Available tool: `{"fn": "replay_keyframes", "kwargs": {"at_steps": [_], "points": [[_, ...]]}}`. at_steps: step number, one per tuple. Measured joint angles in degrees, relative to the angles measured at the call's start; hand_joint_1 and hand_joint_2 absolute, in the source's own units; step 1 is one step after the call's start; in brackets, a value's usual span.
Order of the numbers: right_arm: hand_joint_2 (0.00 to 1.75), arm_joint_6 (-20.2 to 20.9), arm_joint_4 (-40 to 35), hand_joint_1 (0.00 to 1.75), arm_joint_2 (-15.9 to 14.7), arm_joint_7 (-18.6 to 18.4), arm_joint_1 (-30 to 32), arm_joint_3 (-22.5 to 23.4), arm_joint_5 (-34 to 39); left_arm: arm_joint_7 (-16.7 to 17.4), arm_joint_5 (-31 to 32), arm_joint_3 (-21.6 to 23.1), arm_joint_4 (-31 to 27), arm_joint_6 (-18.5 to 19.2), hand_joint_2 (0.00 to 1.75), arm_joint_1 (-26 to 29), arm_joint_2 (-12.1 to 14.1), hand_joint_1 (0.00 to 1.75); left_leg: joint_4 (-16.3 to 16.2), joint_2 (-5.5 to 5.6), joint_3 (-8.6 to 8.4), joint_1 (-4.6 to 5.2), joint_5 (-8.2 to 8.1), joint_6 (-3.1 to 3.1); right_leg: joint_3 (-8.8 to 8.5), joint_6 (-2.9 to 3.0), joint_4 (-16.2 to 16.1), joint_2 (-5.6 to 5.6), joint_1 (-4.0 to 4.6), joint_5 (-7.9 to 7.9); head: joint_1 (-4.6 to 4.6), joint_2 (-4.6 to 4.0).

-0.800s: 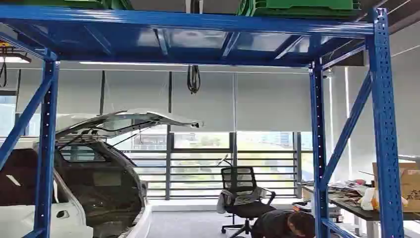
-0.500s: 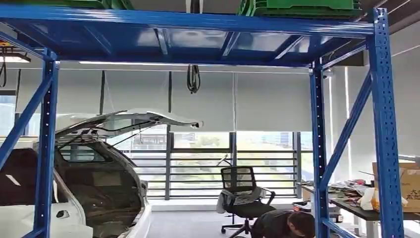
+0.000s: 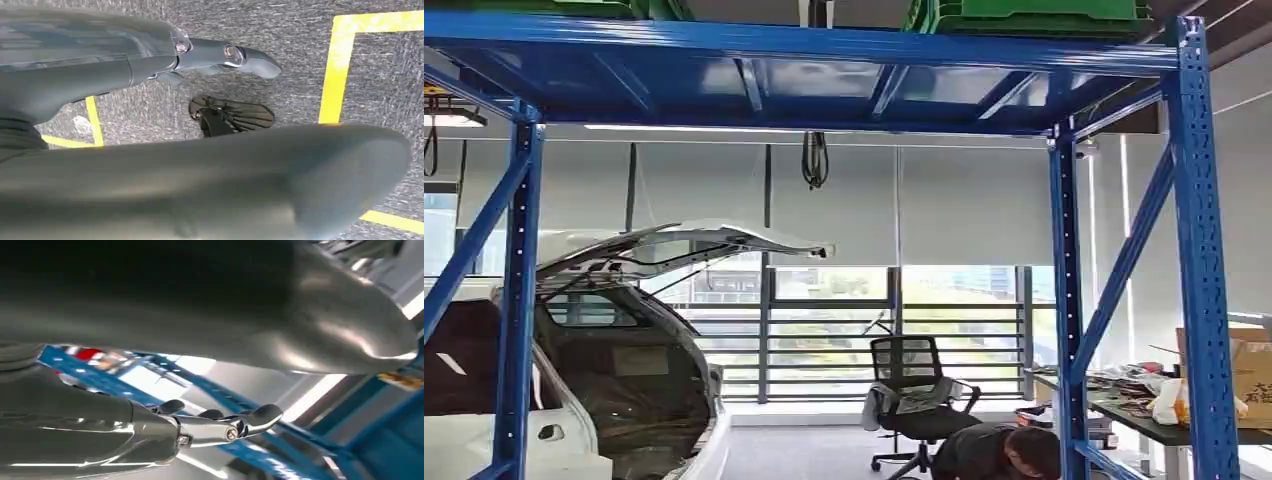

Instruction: Take the parts from the cabinet and place them on the table.

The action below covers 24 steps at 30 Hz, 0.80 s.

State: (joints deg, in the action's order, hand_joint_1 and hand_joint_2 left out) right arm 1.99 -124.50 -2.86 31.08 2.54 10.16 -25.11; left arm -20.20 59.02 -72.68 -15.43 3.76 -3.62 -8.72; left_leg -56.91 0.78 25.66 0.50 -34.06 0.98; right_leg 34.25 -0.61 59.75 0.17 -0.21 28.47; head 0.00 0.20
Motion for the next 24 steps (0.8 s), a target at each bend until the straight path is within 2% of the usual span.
{"fn": "replay_keyframes", "kwargs": {"at_steps": [3,8,11,14,16,17,18,24], "points": [[0.00,-1.1,-3.3,0.00,-1.3,-0.3,-0.3,-2.7,0.1,-0.5,1.1,-1.4,0.2,0.3,0.00,-0.2,0.0,0.00,0.0,0.00,0.01,0.00,0.00,0.00,0.00,0.00,0.0,-0.01,0.00,0.00,0.00,0.00],[0.00,-1.5,-5.4,0.00,-2.2,-1.1,-0.2,-4.8,1.6,-0.5,1.7,-2.3,0.5,0.5,0.00,-0.3,-0.2,0.00,0.0,0.00,0.01,0.03,-0.01,0.00,0.00,0.00,0.0,-0.01,-0.01,0.00,0.00,0.00],[0.00,-1.1,-5.6,0.00,-2.2,-2.8,0.1,-5.5,3.2,-0.4,1.7,-2.7,0.6,0.5,0.00,-0.3,-0.2,0.00,-0.2,0.00,0.07,0.21,-0.09,0.15,0.03,-0.29,-0.1,0.02,-0.22,-0.18,0.00,0.00],[0.00,-0.7,-5.5,0.00,-2.2,-4.5,0.9,-5.8,4.7,-0.4,1.5,-3.1,0.6,0.4,0.00,-0.3,-0.2,0.00,-0.4,0.00,0.14,0.31,-0.10,0.22,0.02,-0.51,-0.2,0.02,-0.32,-0.32,0.00,0.00],[0.00,0.0,-5.5,0.00,-2.2,-5.7,1.4,-5.8,6.1,-0.4,1.2,-3.3,0.6,0.4,0.00,-0.3,-0.2,0.00,-0.3,0.00,0.21,0.43,0.05,0.50,-0.01,-0.80,-0.3,0.01,-0.43,-0.51,0.00,0.00],[0.00,0.7,-5.4,0.00,-2.3,-6.5,1.8,-5.8,7.3,-0.5,1.0,-3.6,0.6,0.4,0.00,-0.3,-0.3,0.00,0.0,-0.01,0.21,0.26,0.23,0.47,-0.02,-0.42,-0.1,0.00,-0.15,-0.17,0.00,0.00],[0.00,1.2,-5.3,0.00,-2.6,-7.3,2.3,-5.8,8.5,-0.5,0.9,-3.7,0.6,0.2,0.00,-0.3,-0.3,0.00,0.0,-0.03,0.20,0.29,0.23,0.49,-0.08,-0.33,-0.3,-0.03,-0.22,-0.38,0.00,0.00],[0.00,2.5,-4.4,0.00,-3.6,-8.7,5.5,-5.1,10.9,-0.8,0.5,-4.5,0.6,0.0,0.00,-0.2,-0.6,0.00,0.0,-0.04,0.12,0.32,0.26,0.57,-0.31,-0.60,-0.6,-0.12,-0.24,-0.61,0.00,0.00]]}}
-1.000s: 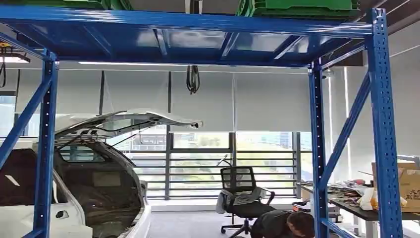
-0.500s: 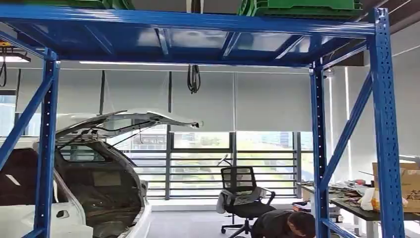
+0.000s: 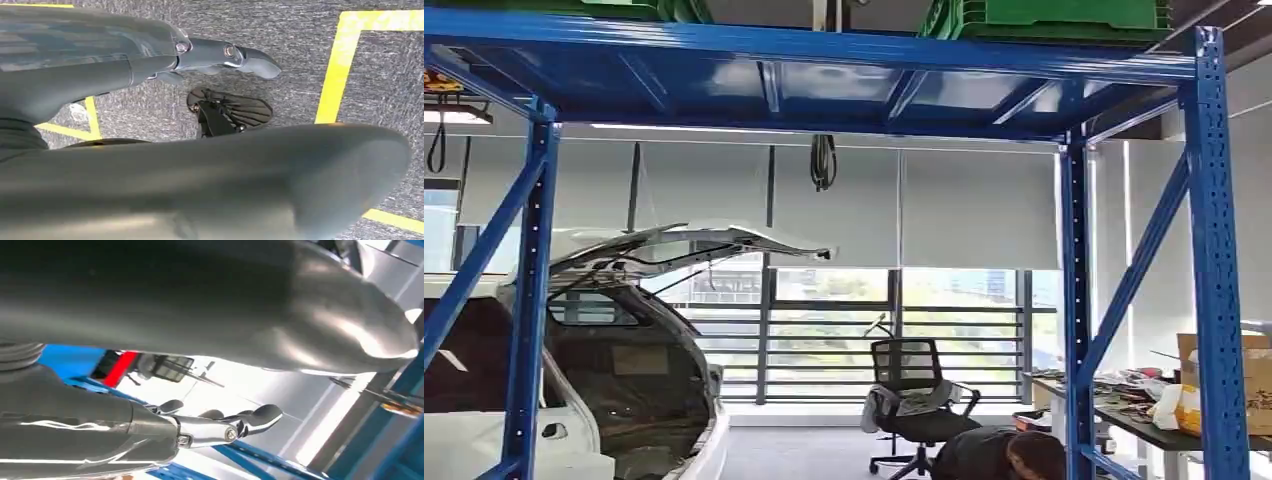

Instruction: Take the parts from the cabinet and place them on the table.

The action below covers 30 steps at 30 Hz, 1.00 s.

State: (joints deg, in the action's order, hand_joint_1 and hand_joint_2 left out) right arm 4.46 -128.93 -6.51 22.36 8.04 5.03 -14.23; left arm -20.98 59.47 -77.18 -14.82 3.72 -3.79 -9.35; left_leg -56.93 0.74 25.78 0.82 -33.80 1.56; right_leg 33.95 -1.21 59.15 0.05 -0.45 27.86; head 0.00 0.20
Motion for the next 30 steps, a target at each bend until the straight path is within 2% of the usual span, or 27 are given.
{"fn": "replay_keyframes", "kwargs": {"at_steps": [2,5,7,9,10,12,13,14,15,16,17,18,19,20,22,24,25,26,27,28,29,30], "points": [[0.00,-0.3,0.0,0.00,0.0,-0.1,0.5,0.0,-0.7,0.0,0.0,-0.1,0.0,0.0,0.00,0.0,0.0,0.00,-0.3,-0.02,0.11,0.17,-0.08,0.14,0.04,-0.36,-0.2,0.01,-0.21,-0.18,0.00,0.00],[0.00,-0.8,0.0,0.00,0.4,-3.2,0.7,0.0,-2.8,-0.1,-0.5,-0.5,0.0,-0.1,0.00,0.0,-0.1,0.00,-0.3,-0.03,0.14,0.27,-0.12,0.26,0.04,-0.56,-0.3,0.01,-0.32,-0.27,0.00,0.00],[0.00,-1.7,0.0,0.00,0.7,-5.3,0.7,-0.1,-4.8,-0.2,-0.6,-0.8,0.0,-0.2,0.00,0.0,-0.1,0.00,-0.3,-0.04,0.23,0.39,0.06,0.64,-0.01,-0.95,-0.6,0.00,-0.43,-0.51,0.00,0.00],[0.00,-2.4,0.0,0.00,1.0,-6.3,0.6,-0.1,-6.1,-0.4,-0.7,-0.9,0.0,-0.2,0.00,-0.1,-0.3,0.00,0.9,-0.21,-0.16,-0.48,0.90,1.47,0.09,-1.31,-0.5,-0.03,-0.28,-0.12,0.00,0.00],[0.00,-2.7,0.0,0.00,1.2,-6.6,0.5,-0.2,-6.6,-0.4,-0.7,-0.9,0.0,-0.2,0.00,-0.2,-0.3,0.00,1.1,-0.28,-0.29,-0.51,0.99,1.54,0.81,-1.49,1.3,-0.06,-0.20,1.02,-0.02,0.00],[0.00,-4.7,0.2,0.00,1.7,-6.5,0.3,-0.7,-9.1,-0.4,-0.5,-1.0,0.0,-0.2,0.00,-0.1,-0.5,0.00,1.1,-0.38,-0.41,-0.57,1.00,1.58,5.21,-1.66,10.4,-0.02,-0.37,4.92,0.00,0.00],[0.00,-5.7,0.2,0.00,1.9,-6.2,0.4,-1.1,-10.3,-0.4,-0.5,-1.0,0.0,-0.2,0.00,0.0,-0.6,0.00,1.1,-0.38,-0.47,-0.57,0.90,1.58,7.60,-1.71,14.9,-0.01,-0.41,6.06,-0.02,0.00],[0.00,-6.1,0.3,0.00,2.1,-6.2,0.3,-1.2,-10.5,-0.4,-0.5,-1.0,0.0,-0.2,0.00,0.0,-0.6,0.00,1.1,-0.37,-0.61,-0.57,0.77,1.50,8.91,-1.75,16.9,-0.02,-0.41,5.88,-0.02,0.00],[0.00,-6.2,0.4,0.00,2.3,-6.3,0.3,-1.4,-10.4,-0.4,-0.4,-1.0,0.0,-0.1,0.00,0.0,-0.6,0.00,1.1,-0.31,-0.91,-0.61,0.53,1.39,8.93,-1.74,16.1,-0.02,-0.41,4.29,0.00,0.00],[0.00,-6.2,0.4,0.00,2.3,-6.7,0.3,-1.5,-10.1,-0.4,-0.4,-1.0,0.0,-0.1,0.00,0.0,-0.6,0.00,1.1,-0.24,-1.39,-0.65,0.18,1.21,7.49,-1.62,12.4,-0.02,-0.41,1.46,-0.02,0.00],[0.00,-5.8,0.5,0.00,2.3,-7.3,0.4,-1.6,-9.5,-0.5,-0.4,-1.0,0.0,-0.1,0.00,0.0,-0.6,0.00,1.1,-0.16,-1.99,-0.70,-0.30,1.04,5.19,-1.48,7.1,-0.02,-0.40,-1.71,-0.02,0.00],[0.00,-5.3,0.5,0.00,2.1,-7.3,0.5,-1.7,-8.7,-0.5,-0.4,-1.0,0.0,-0.1,0.00,0.0,-0.7,0.00,1.1,-0.15,-2.59,-0.72,-0.88,0.76,3.32,-1.23,2.3,-0.01,-0.36,-3.63,0.00,0.00],[0.00,-4.9,0.7,0.00,1.9,-7.4,0.6,-1.7,-8.1,-0.6,-0.5,-1.0,0.0,-0.1,0.00,-0.1,-0.7,0.00,1.2,-0.14,-2.53,-0.44,-1.16,0.39,2.76,-1.00,2.4,-0.07,0.00,-2.51,-0.04,0.00],[0.00,-4.5,0.7,0.00,1.7,-7.4,0.9,-1.7,-7.5,-0.7,-0.5,-1.0,0.0,-0.1,0.00,-0.2,-0.7,0.00,1.1,-0.10,-2.32,-0.53,-1.38,-0.03,2.18,-0.54,0.9,-0.06,0.14,-1.77,0.02,0.04],[0.00,-3.5,0.8,0.00,1.0,-7.2,1.8,-1.7,-6.4,-0.7,-0.4,-1.0,0.0,-0.1,0.00,-0.3,-0.7,0.00,1.5,-0.22,-2.14,-0.73,-1.46,-0.37,2.47,0.23,0.7,-0.30,0.34,-1.03,0.00,0.00],[0.00,-2.9,0.7,0.00,0.4,-6.5,2.4,-1.5,-6.1,-0.8,-0.4,-1.0,0.0,0.0,0.00,-0.4,-0.7,0.00,1.3,-0.26,-2.58,-0.82,-2.24,-1.07,1.76,0.81,-0.1,-0.28,-0.12,-0.78,0.00,0.02],[0.00,-2.8,0.7,0.00,0.1,-6.1,2.6,-1.4,-6.1,-0.9,-0.4,-1.0,0.0,0.0,0.00,-0.4,-0.7,0.00,-1.0,-0.26,-1.43,-0.82,-3.07,-1.29,1.37,1.19,-0.4,-0.19,-0.11,-0.52,0.02,0.02],[0.00,-2.6,0.7,0.00,0.0,-5.7,2.7,-1.3,-6.0,-0.9,-0.4,-1.0,0.0,0.0,0.00,-0.5,-0.7,0.00,-5.1,-0.26,0.99,-0.92,-4.63,-1.43,1.09,1.42,-0.4,-0.08,-0.11,-0.32,0.00,0.00],[0.00,-2.3,0.7,0.00,-0.3,-5.2,3.1,-1.2,-5.8,-0.9,-0.3,-1.0,0.0,0.0,0.00,-0.4,-0.7,0.00,-10.5,-0.26,4.25,-0.99,-6.68,-1.59,0.83,1.54,-0.4,-0.02,-0.11,0.00,0.00,0.00],[0.00,-2.1,0.7,0.00,-0.5,-4.7,3.5,-1.1,-5.6,-0.9,-0.1,-1.0,0.1,0.0,0.00,-0.3,-0.7,0.00,-15.5,-0.26,7.49,-1.01,-7.97,-1.72,0.51,1.57,-0.4,-0.02,-0.10,0.33,0.02,0.00],[0.00,-2.0,0.7,0.00,-0.6,-4.2,3.8,-0.9,-5.3,-0.9,-0.1,-1.0,0.1,0.0,0.00,-0.1,-0.7,0.00,-18.4,-0.27,9.94,-1.04,-7.75,-1.81,0.06,1.54,-0.4,-0.08,-0.10,0.66,0.02,0.00],[0.00,-1.7,0.7,0.00,-0.8,-3.5,4.2,-0.7,-5.0,-0.9,0.0,-1.0,0.1,0.0,0.00,0.0,-0.7,0.00,-18.2,-0.27,10.87,-1.13,-5.81,-1.91,-0.56,1.51,-0.4,-0.16,-0.11,1.06,0.00,0.00]]}}
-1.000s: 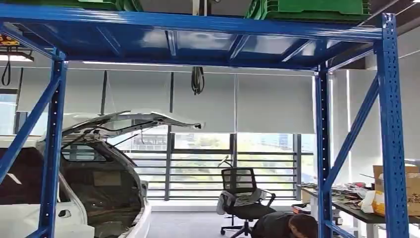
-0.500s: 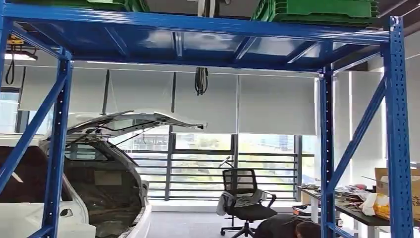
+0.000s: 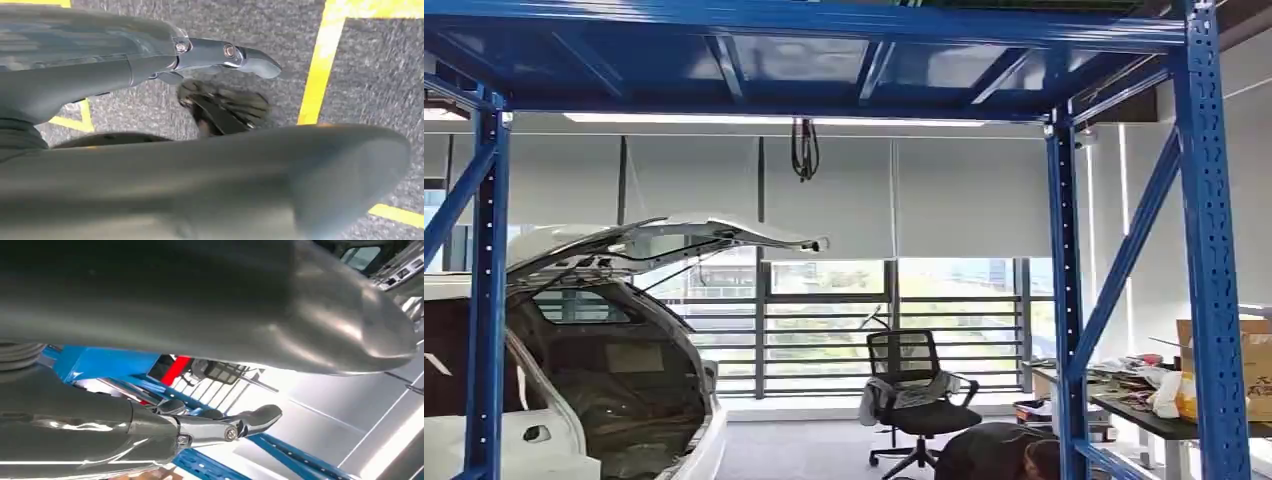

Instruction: Take the parts from the cabinet and place them on the table.

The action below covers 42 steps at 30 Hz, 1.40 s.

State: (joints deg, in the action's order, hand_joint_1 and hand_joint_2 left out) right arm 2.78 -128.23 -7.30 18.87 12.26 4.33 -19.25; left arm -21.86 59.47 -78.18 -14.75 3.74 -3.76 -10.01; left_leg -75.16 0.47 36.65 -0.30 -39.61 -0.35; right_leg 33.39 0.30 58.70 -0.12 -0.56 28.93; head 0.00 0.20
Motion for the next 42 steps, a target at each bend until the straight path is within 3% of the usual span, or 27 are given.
{"fn": "replay_keyframes", "kwargs": {"at_steps": [1,3,5,8,10,11,13,14,15,16,18,19,23,25,26,28,29,30,31,33,34,35,36,38,40,41,42], "points": [[0.00,0.3,0.0,0.00,-0.2,0.7,0.3,0.2,0.2,0.0,0.0,0.0,0.0,0.0,0.00,0.0,0.0,0.00,2.7,-0.01,-0.27,-0.12,3.08,-0.02,-0.73,-0.13,0.0,-0.07,-0.01,0.46,0.02,0.00],[0.00,0.6,0.0,0.00,-0.6,2.6,0.7,0.7,0.4,0.0,0.3,0.0,0.0,0.0,0.00,0.0,0.0,0.00,12.1,-0.05,-2.84,-0.30,10.51,0.14,-2.49,-0.53,0.0,-0.11,-0.07,1.50,0.00,0.00],[0.00,0.8,-0.1,0.00,-0.7,4.1,0.9,1.2,0.5,0.0,0.6,0.0,0.1,0.1,0.00,-0.1,0.0,0.00,14.5,-0.05,-3.89,0.03,10.27,0.64,-2.67,-1.26,0.2,-0.31,0.21,2.02,0.00,0.02],[0.00,0.9,-0.2,0.00,-1.1,4.7,1.1,2.1,0.7,0.0,0.6,0.0,0.1,0.1,0.00,-0.1,0.0,0.00,15.3,0.06,-3.91,0.20,9.28,1.44,-2.52,-2.20,-0.4,-0.26,0.06,1.96,0.00,0.02],[0.00,1.3,-0.3,0.00,-1.2,5.0,1.2,2.4,0.9,-0.1,0.6,0.0,0.1,0.2,0.00,-0.1,0.0,0.00,16.2,0.03,-5.05,-0.34,9.26,2.14,-2.54,-2.87,1.0,-0.14,0.04,3.11,0.00,0.02],[0.00,1.4,-0.4,0.00,-1.4,5.1,1.1,2.7,0.9,-0.1,0.6,0.0,0.1,0.2,0.00,-0.2,0.0,0.00,16.2,-0.01,-5.42,-0.33,9.11,2.42,-0.78,-3.05,4.5,-0.13,0.01,4.73,0.00,0.00],[0.00,1.6,-0.3,0.00,-1.4,5.2,1.4,3.1,0.9,-0.1,0.7,0.0,0.1,0.3,0.00,-0.2,0.0,0.00,16.2,-0.03,-5.86,-0.22,8.63,2.84,4.77,-3.31,14.1,-0.12,-0.04,8.13,0.00,0.00],[0.00,1.7,-0.3,0.00,-1.4,5.3,1.5,3.2,0.9,-0.1,0.7,0.0,0.1,0.4,0.00,-0.2,0.0,0.00,16.2,-0.02,-6.12,-0.17,8.36,2.87,7.13,-3.33,17.6,-0.12,-0.04,8.58,0.00,0.00],[0.00,1.8,-0.3,0.00,-1.4,5.5,1.5,3.3,1.0,-0.1,0.9,0.0,0.1,0.4,0.00,-0.2,0.0,0.00,16.2,0.00,-6.55,-0.13,8.01,2.85,8.29,-3.30,18.2,-0.13,-0.04,7.52,0.00,0.00],[0.00,1.9,-0.3,0.00,-1.4,5.7,1.5,3.5,1.1,-0.1,1.1,0.0,0.1,0.4,0.00,-0.1,0.0,0.00,16.2,0.07,-7.16,-0.08,7.55,2.81,7.83,-3.21,15.9,-0.13,-0.01,4.96,0.00,0.00],[0.00,2.2,-0.3,0.00,-1.4,6.1,1.5,3.6,1.4,-0.1,1.2,0.0,0.1,0.5,0.00,-0.1,0.0,0.00,16.3,0.21,-8.77,-0.01,6.53,2.66,4.03,-2.48,5.6,-0.14,0.18,-2.13,0.00,0.00],[0.00,2.3,-0.3,0.00,-1.4,6.2,1.5,3.7,1.6,-0.1,1.2,0.0,0.1,0.5,0.00,0.0,0.0,0.00,16.4,0.21,-9.18,-0.17,6.10,2.57,2.71,-1.94,2.9,-0.18,0.52,-2.71,0.04,0.00],[0.00,3.1,-0.3,0.00,-1.6,6.3,1.7,4.2,2.6,0.0,1.3,0.1,0.3,0.5,0.00,-0.3,0.0,0.00,17.2,0.09,-9.05,-0.11,5.66,1.44,2.38,-0.73,1.3,-0.22,1.04,-1.20,-0.04,0.07],[0.00,3.6,-0.4,0.00,-1.7,6.4,1.8,4.6,3.2,-0.1,1.5,0.1,0.3,0.5,0.00,-0.4,0.0,0.00,16.9,0.00,-9.79,0.18,5.01,0.83,0.81,-0.53,-0.6,-0.12,0.31,-1.27,-0.02,0.07],[0.00,3.8,-0.4,0.00,-1.7,6.4,1.7,4.7,3.6,-0.1,1.6,0.1,0.3,0.5,0.00,-0.5,0.0,0.00,14.1,0.00,-8.27,0.07,3.84,0.57,0.22,-0.23,-0.9,0.06,0.19,-1.08,-0.04,0.04],[0.00,4.3,-0.3,0.00,-1.6,6.4,1.8,4.9,4.3,-0.1,1.7,0.1,0.3,0.5,0.00,-0.5,0.0,0.00,4.7,0.00,-2.49,-0.25,0.41,0.06,-0.41,-0.04,-1.0,0.19,0.13,-0.43,-0.02,0.02],[0.00,4.4,-0.3,0.00,-1.6,6.3,1.9,5.0,4.5,-0.1,1.7,0.1,0.3,0.5,0.00,-0.4,0.0,0.00,0.6,0.00,0.29,-0.36,-0.38,-0.16,-0.80,-0.02,-1.0,0.17,0.11,-0.07,-0.02,0.02],[0.00,4.5,-0.2,0.00,-1.6,6.2,2.0,5.1,4.7,-0.1,1.7,0.1,0.3,0.5,0.00,-0.2,0.0,0.00,-0.8,0.00,1.72,-0.42,0.24,-0.30,-1.25,-0.10,-1.0,0.11,0.06,0.27,-0.02,0.02],[0.00,4.6,-0.2,0.00,-1.6,6.1,2.1,5.2,4.9,-0.1,1.7,0.1,0.3,0.5,0.00,0.0,0.0,0.00,0.5,-0.01,2.02,-0.52,2.70,-0.49,-2.03,-0.28,-1.0,0.01,-0.06,0.80,-0.02,0.02],[0.00,4.6,-0.2,0.00,-1.6,6.0,2.1,5.5,5.0,-0.1,1.7,0.1,0.3,0.5,0.00,0.0,0.0,0.00,9.4,-0.04,-0.50,-0.80,10.07,-0.70,-3.89,-0.79,-1.0,-0.07,-0.38,2.02,-0.02,0.00],[0.00,4.7,-0.2,0.00,-1.6,6.0,2.1,5.5,5.0,-0.1,1.7,0.1,0.3,0.5,0.00,0.0,0.0,0.00,13.5,-0.12,-1.77,-0.91,12.49,-0.73,-4.55,-1.30,-1.0,-0.05,-0.45,2.74,-0.02,0.00],[0.00,4.7,-0.2,0.00,-1.5,6.0,2.0,5.5,5.0,0.0,1.7,0.1,0.3,0.5,0.00,0.0,0.0,0.00,13.4,-0.07,-2.12,-0.41,11.67,-0.59,-4.86,-1.75,-0.8,-0.15,-0.21,3.03,-0.02,0.00],[0.00,4.8,-0.2,0.00,-1.5,5.9,2.1,5.6,5.0,0.0,1.7,0.1,0.3,0.5,0.00,-0.2,0.0,0.00,14.9,-0.11,-2.82,-0.49,10.56,0.31,-4.65,-2.05,-0.7,-0.28,-0.21,3.22,0.00,0.04],[0.00,4.9,-0.1,0.00,-1.5,5.9,2.0,5.8,5.0,0.0,1.7,0.1,0.3,0.5,0.00,-0.2,0.0,0.00,14.7,0.01,-2.64,-0.17,10.35,1.04,-4.85,-2.44,-1.3,-0.20,-0.41,3.25,0.00,0.00],[0.00,4.9,-0.2,0.00,-1.5,5.9,2.0,5.9,5.0,-0.1,1.7,0.1,0.3,0.5,0.00,-0.1,0.1,0.00,15.3,0.03,-3.39,-0.59,10.20,1.81,-5.34,-3.14,-1.0,-0.08,-0.55,4.16,0.02,0.02],[0.00,4.9,-0.2,0.00,-1.5,5.9,1.9,6.0,5.0,-0.1,1.7,0.1,0.3,0.5,0.00,-0.2,0.1,0.00,15.5,-0.02,-3.79,-0.63,9.97,2.23,-4.35,-3.23,1.4,-0.07,-0.50,5.08,0.00,0.02],[0.00,4.9,-0.2,0.00,-1.5,5.9,1.8,6.1,5.0,-0.1,1.7,0.1,0.3,0.5,0.00,-0.3,0.1,0.00,15.6,-0.03,-4.11,-0.60,9.76,2.51,-2.09,-3.40,5.5,-0.06,-0.50,6.79,-0.02,0.00]]}}
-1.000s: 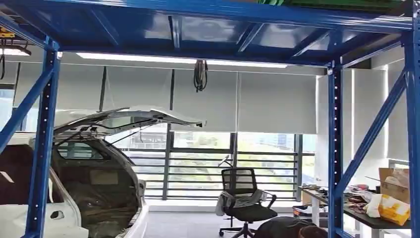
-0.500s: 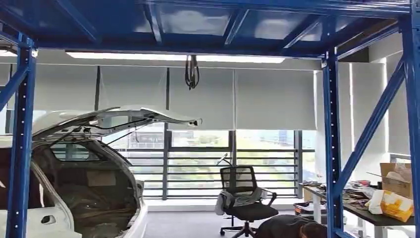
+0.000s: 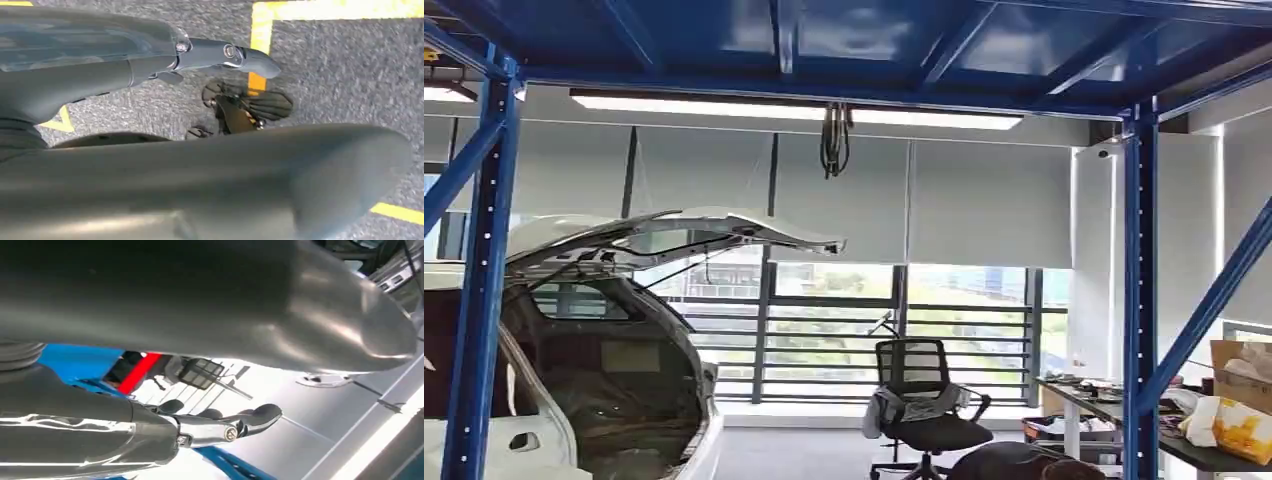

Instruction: Take the parts from the cabinet and place them on the table.

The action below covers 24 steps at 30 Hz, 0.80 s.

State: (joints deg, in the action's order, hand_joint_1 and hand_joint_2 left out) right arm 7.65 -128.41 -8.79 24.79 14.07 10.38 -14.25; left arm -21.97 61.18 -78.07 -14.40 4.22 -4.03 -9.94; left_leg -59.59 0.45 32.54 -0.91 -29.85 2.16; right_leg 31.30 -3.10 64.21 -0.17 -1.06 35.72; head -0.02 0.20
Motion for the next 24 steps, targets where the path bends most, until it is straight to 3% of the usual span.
{"fn": "replay_keyframes", "kwargs": {"at_steps": [2,3,4,5,7,8,9,11,12,13,14,15,17,18,19,20,22,24], "points": [[0.00,0.0,0.1,0.00,0.0,0.0,0.2,0.0,0.0,0.0,0.0,0.0,0.0,0.0,0.00,0.0,0.0,0.00,0.0,-0.01,-0.56,0.20,-0.65,0.32,6.12,-0.12,10.0,0.00,-0.01,3.04,0.00,0.00],[0.00,0.0,0.2,0.00,0.0,0.0,0.2,0.0,0.0,0.0,0.0,0.0,0.0,0.0,0.00,0.0,0.0,0.00,0.0,0.01,-1.02,0.33,-1.05,0.34,8.30,-0.08,12.5,0.00,0.00,2.67,0.00,0.00],[0.00,0.0,0.2,0.00,0.0,0.0,0.2,0.1,0.0,0.0,0.0,0.0,0.0,0.0,0.00,0.1,0.0,0.00,0.0,0.05,-1.60,0.43,-1.47,0.35,8.77,0.08,11.7,0.00,0.03,0.76,0.00,0.00],[0.00,0.1,0.2,0.00,0.0,-0.1,0.2,0.1,0.0,0.0,0.0,0.0,0.0,0.0,0.00,0.2,0.0,0.00,0.0,0.14,-2.28,0.52,-1.94,0.31,8.02,0.31,8.5,-0.01,0.11,-2.24,0.00,0.00],[0.00,0.2,0.3,0.00,0.0,-0.5,0.2,0.3,1.0,0.0,0.0,0.0,0.0,0.0,0.00,0.2,0.0,0.00,0.1,0.27,-3.93,0.62,-3.04,0.10,4.72,1.40,-2.3,-0.01,0.67,-9.38,0.02,0.00],[0.00,0.3,0.4,0.00,0.0,-0.9,0.2,0.3,1.4,0.0,-0.1,0.0,0.1,0.0,0.00,0.2,0.0,0.00,0.4,0.23,-4.01,0.55,-3.28,-0.09,4.24,1.84,-2.3,0.03,1.03,-8.40,0.04,0.00],[0.00,0.5,0.4,0.00,0.0,-1.4,0.4,0.5,1.9,0.0,-0.1,0.0,0.1,0.0,0.00,0.1,0.0,0.00,0.4,0.38,-4.14,0.52,-3.43,-0.42,3.82,2.19,-3.4,0.03,1.33,-8.60,0.02,0.04],[0.00,0.8,0.5,0.00,0.0,-2.9,0.5,1.3,3.1,0.0,-0.2,0.0,0.1,0.0,0.00,0.2,0.0,0.00,0.9,0.16,-4.00,0.44,-3.60,-0.91,3.65,2.62,-4.3,0.01,1.53,-7.48,0.02,0.02],[0.00,1.0,0.5,0.00,0.0,-3.6,0.8,1.8,3.9,0.0,-0.2,0.0,0.1,0.0,0.00,0.1,-0.1,0.00,1.4,0.10,-4.38,0.54,-3.69,-1.19,3.43,2.79,-4.8,-0.06,1.48,-7.40,0.00,0.04],[0.00,1.3,0.5,0.00,0.0,-4.4,1.1,2.2,4.8,0.0,-0.3,0.0,0.1,0.0,0.00,0.1,0.0,0.00,1.4,0.01,-4.83,0.55,-4.14,-1.52,2.49,2.86,-6.0,0.07,0.73,-7.53,0.02,0.04],[0.00,1.5,0.5,0.00,0.0,-4.8,1.3,2.7,5.5,-0.1,-0.4,0.0,0.1,0.0,0.00,0.0,0.0,0.00,-0.1,-0.03,-4.25,0.63,-4.58,-1.79,1.75,2.94,-6.6,0.09,0.74,-7.48,0.04,0.02],[0.00,1.6,0.5,0.00,0.0,-5.1,1.2,3.1,5.7,-0.1,-0.5,0.0,0.1,0.0,0.00,-0.1,0.0,0.00,-3.7,-0.03,-2.23,0.53,-6.15,-2.08,1.28,3.17,-6.8,0.20,0.68,-7.31,0.02,0.02],[0.00,1.9,0.7,0.00,0.0,-5.3,1.6,3.7,6.1,-0.1,-0.5,0.0,0.1,0.0,0.00,0.0,0.0,0.00,-12.4,-0.03,3.27,0.32,-8.97,-2.47,0.62,3.29,-6.8,0.25,0.65,-6.57,0.04,0.02],[0.00,1.9,0.8,0.00,0.0,-5.5,1.9,4.0,6.1,-0.1,-0.5,0.0,0.1,0.0,0.00,0.2,0.0,0.00,-15.7,-0.03,5.67,0.26,-9.17,-2.67,0.08,3.26,-6.8,0.23,0.62,-6.12,0.02,0.00],[0.00,2.0,1.0,0.00,0.0,-5.5,2.2,4.2,6.1,-0.1,-0.5,0.0,0.1,0.0,0.00,0.4,0.0,0.00,-16.0,-0.03,6.69,0.19,-7.55,-2.87,-0.69,3.19,-6.8,0.16,0.54,-5.56,0.04,0.00],[0.00,2.0,1.0,0.00,0.1,-5.6,2.3,4.4,6.1,-0.1,-0.5,0.0,0.1,0.0,0.00,0.5,0.0,0.00,-13.6,-0.04,6.37,0.09,-4.68,-3.02,-1.51,3.03,-6.8,0.08,0.42,-4.99,0.04,0.00],[0.00,2.2,1.0,0.00,0.1,-5.8,2.3,4.6,5.7,-0.1,-0.5,0.0,0.1,0.0,0.00,0.5,0.0,0.00,-4.4,-0.09,3.73,-0.23,2.92,-3.24,-3.55,2.32,-6.7,-0.04,0.14,-3.53,0.02,0.00],[0.00,2.6,1.1,0.00,0.2,-6.3,2.3,4.8,5.0,-0.1,-0.5,-0.1,0.2,0.0,0.00,0.5,0.0,0.00,-2.7,-0.12,2.87,0.07,2.46,-2.80,-3.80,1.50,-6.3,-0.22,0.41,-2.72,0.09,0.00]]}}
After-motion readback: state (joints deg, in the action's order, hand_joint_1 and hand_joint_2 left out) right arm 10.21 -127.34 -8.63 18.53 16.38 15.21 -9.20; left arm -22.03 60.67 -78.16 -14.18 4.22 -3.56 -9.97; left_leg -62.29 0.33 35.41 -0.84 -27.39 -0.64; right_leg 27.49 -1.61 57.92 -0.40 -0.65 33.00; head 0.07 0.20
